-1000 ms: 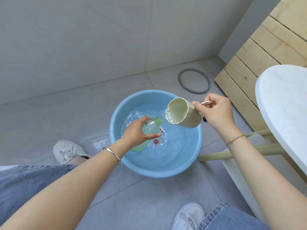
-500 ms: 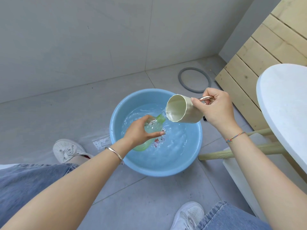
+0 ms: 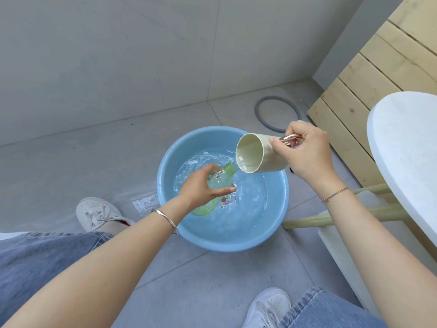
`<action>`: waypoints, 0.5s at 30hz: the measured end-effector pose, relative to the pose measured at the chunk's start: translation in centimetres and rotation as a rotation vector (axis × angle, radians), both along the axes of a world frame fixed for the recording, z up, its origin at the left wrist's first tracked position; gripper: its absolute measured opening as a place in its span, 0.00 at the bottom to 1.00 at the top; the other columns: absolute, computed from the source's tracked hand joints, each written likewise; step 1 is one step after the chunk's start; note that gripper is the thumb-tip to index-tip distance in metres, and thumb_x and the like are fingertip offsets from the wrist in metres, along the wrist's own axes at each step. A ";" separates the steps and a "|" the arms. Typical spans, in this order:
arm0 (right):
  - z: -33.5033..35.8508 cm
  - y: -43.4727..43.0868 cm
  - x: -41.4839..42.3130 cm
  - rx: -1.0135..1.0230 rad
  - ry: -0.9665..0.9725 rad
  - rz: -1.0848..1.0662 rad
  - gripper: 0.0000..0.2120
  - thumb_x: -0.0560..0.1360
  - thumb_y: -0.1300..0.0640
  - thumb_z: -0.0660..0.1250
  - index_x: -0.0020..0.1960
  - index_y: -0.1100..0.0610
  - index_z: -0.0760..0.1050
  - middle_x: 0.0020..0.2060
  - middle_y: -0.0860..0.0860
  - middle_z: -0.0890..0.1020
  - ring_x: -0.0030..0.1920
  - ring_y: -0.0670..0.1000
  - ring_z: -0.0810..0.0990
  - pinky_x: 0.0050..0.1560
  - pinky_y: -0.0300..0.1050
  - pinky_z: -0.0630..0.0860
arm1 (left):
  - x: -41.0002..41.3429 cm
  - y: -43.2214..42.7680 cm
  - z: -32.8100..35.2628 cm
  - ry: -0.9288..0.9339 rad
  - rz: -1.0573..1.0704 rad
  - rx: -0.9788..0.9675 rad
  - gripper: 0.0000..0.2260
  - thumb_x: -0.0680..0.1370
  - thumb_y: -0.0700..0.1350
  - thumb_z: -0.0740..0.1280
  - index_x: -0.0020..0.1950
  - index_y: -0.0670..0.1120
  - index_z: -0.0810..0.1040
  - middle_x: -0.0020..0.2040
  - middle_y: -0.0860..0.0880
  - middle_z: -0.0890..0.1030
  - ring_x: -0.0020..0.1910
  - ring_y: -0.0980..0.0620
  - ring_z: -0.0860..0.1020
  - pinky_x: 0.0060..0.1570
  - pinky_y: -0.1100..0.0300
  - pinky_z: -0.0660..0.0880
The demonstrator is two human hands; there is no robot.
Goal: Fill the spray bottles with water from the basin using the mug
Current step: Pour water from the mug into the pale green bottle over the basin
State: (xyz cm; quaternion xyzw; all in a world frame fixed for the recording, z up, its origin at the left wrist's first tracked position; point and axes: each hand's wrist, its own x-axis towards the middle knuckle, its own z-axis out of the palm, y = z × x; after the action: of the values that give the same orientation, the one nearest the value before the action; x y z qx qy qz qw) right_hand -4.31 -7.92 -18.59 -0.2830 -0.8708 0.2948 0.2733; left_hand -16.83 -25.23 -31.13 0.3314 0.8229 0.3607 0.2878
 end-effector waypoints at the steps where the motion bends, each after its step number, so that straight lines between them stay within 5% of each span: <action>1: 0.0 0.0 0.0 0.010 0.000 0.010 0.20 0.67 0.54 0.71 0.28 0.50 0.59 0.26 0.46 0.66 0.32 0.44 0.65 0.45 0.47 0.62 | 0.0 0.0 0.0 -0.004 0.003 0.000 0.30 0.66 0.63 0.76 0.63 0.52 0.74 0.61 0.54 0.79 0.62 0.52 0.75 0.60 0.55 0.72; 15: 0.4 -0.7 -0.3 0.171 -0.026 0.068 0.17 0.68 0.54 0.71 0.31 0.53 0.63 0.27 0.45 0.64 0.34 0.42 0.65 0.47 0.47 0.60 | 0.2 0.1 0.0 -0.024 0.006 0.008 0.29 0.66 0.63 0.76 0.61 0.53 0.75 0.55 0.57 0.78 0.59 0.53 0.76 0.58 0.56 0.72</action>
State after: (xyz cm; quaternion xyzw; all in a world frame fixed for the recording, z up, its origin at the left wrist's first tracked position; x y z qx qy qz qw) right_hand -4.63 -8.65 -18.17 -0.2329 -0.9053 0.2249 0.2752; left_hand -16.61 -25.15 -31.13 0.3256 0.8190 0.3690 0.2951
